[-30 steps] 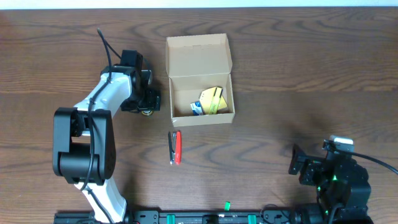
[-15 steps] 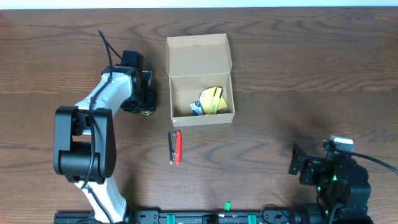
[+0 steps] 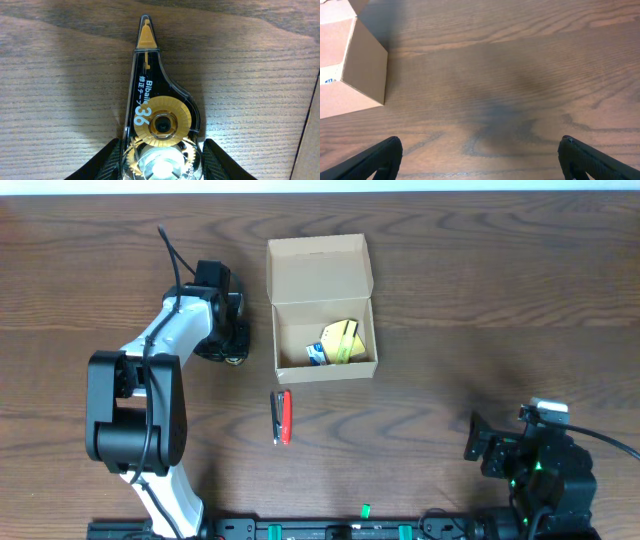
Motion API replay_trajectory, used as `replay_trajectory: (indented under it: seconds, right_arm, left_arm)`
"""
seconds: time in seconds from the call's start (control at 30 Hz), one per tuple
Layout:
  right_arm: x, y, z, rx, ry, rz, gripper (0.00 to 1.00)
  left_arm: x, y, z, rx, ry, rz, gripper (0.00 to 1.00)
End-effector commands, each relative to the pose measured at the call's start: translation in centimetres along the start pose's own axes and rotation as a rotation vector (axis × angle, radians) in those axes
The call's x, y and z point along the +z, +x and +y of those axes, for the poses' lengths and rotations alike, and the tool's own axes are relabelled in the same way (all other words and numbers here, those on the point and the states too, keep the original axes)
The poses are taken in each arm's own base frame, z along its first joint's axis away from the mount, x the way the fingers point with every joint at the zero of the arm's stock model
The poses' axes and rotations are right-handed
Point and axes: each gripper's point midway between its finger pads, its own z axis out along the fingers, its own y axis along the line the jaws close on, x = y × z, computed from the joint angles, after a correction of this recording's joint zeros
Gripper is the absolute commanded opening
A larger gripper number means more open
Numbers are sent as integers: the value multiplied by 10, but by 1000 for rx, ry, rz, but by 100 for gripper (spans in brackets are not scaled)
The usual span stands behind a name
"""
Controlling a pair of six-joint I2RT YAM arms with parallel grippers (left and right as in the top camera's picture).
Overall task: Pack container
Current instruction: 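Close the left gripper on the tape roller and lift it, then carry the tape roller into the cardboard box and open the left gripper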
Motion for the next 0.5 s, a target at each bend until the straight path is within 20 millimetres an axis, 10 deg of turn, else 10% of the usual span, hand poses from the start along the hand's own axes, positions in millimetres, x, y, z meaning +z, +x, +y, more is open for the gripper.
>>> replay_trajectory:
  seconds: [0.0, 0.47]
  right_arm:
    - [-1, -1, -1, -9, 3, -5, 99]
    - [-1, -1, -1, -9, 3, -5, 99]
  left_arm:
    - [-1, -7, 2, -47, -14, -12, 25]
    - [-84, -49, 2, -48, -38, -258, 21]
